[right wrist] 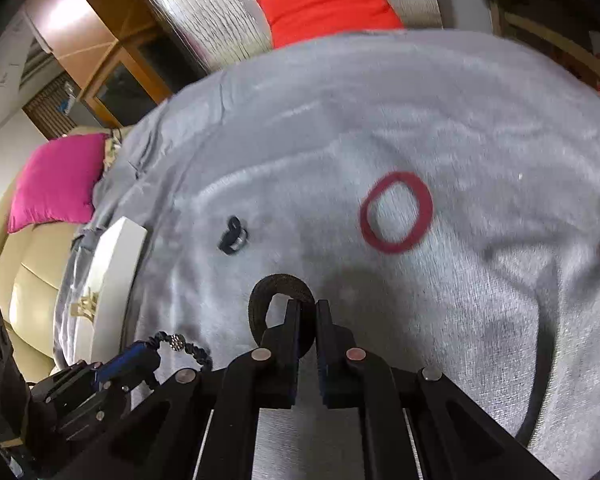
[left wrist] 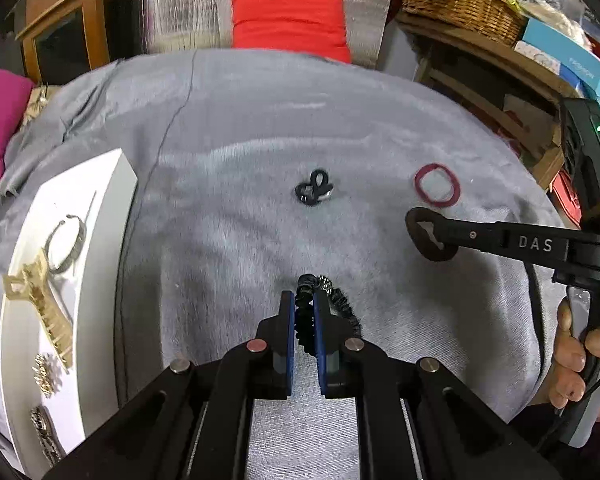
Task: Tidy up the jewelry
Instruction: 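Lift the scrunchie and brown hair tie and carry both over the white tray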
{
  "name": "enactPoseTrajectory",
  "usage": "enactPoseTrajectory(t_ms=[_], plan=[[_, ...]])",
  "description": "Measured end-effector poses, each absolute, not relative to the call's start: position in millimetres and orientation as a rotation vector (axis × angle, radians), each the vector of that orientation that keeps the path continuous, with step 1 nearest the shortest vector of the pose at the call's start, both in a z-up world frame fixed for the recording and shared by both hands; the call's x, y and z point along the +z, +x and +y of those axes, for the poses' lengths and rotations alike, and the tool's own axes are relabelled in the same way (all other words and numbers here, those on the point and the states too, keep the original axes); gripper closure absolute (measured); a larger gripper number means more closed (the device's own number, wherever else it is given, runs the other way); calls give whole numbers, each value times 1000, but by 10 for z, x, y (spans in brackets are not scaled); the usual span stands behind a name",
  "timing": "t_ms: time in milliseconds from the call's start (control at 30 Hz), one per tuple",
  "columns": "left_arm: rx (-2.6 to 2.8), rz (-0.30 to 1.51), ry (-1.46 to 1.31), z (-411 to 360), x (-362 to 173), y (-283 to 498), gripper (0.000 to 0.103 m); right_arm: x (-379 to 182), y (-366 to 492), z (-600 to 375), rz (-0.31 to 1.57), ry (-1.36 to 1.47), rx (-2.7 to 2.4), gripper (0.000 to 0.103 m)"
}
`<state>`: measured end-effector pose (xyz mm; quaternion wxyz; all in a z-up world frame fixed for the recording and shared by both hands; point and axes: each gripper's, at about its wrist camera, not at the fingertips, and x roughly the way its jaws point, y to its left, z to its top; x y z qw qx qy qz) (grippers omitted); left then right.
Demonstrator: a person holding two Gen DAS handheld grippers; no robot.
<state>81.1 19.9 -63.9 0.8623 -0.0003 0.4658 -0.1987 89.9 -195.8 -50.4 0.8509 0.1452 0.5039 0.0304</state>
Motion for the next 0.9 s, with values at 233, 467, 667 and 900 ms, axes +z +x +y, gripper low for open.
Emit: enactPoseTrajectory(t_ms=[233,467,667,900], plan=[[-415,985,-14,197,-680,828,94,-524,876,-2019,1069,307,57,95],[-433,936,-5,192,-583,769,94,-433,862,-1984,1034,311,73,95],[-424,893,-29,305,-428,684,94,-399,842,-1950,1016,317,76,95],[-378,799,-25,463,-148,493,94,-377,829,-1854,992,304,94,95]])
